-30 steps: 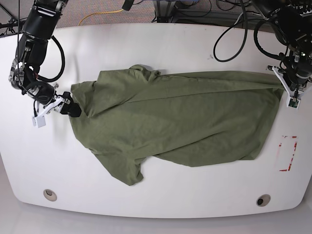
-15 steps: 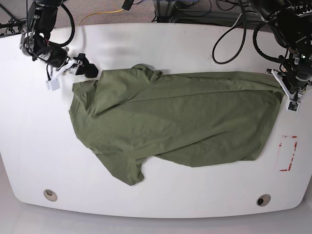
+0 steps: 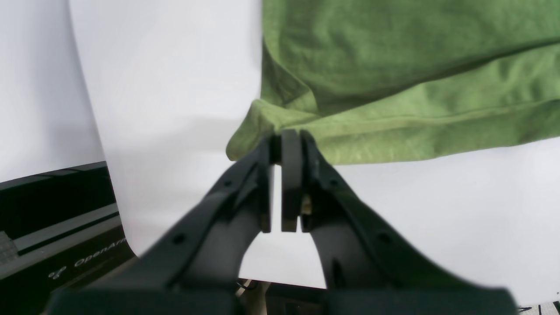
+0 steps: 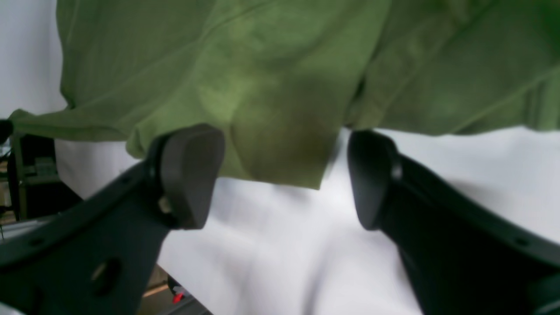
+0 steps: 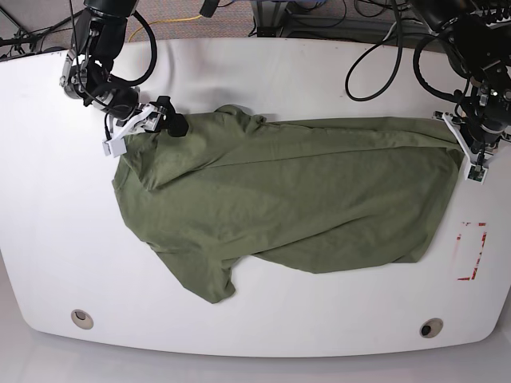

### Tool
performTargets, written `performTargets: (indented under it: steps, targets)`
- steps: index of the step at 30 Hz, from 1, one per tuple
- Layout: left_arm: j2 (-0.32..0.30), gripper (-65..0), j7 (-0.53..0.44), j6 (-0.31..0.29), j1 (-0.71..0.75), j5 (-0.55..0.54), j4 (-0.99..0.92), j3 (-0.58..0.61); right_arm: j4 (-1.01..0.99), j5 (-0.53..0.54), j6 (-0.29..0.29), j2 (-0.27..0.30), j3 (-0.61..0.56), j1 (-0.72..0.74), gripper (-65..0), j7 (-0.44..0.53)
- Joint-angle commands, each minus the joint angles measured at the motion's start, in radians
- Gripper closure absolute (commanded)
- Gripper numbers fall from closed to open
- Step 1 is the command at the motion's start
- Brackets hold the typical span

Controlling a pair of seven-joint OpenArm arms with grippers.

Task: Fold the T-shirt properly
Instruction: 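Pull the shirt edge away from the body with both grippers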

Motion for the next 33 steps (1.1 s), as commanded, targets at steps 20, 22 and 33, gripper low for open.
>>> performTargets:
  steps: [20,22,33]
  targets:
    - [-0.008,0.0,-0.013,0.002,0.015,-0.004,0.017,-0.005,0.196,0.135,-0.007,0.037,-0.047,-0.130,0.0,-0.010]
    - [-0.007,0.0,-0.012,0.002,0.018,-0.009,0.020,-0.005,0.244,0.160,-0.007,0.048,-0.047,-0.180,0.0,-0.010]
    - [-0.005,0.0,-0.012,0.002,0.103,-0.014,0.023,-0.006,0.431,0.342,-0.001,0.056,0.138,-0.469,0.0,-0.005]
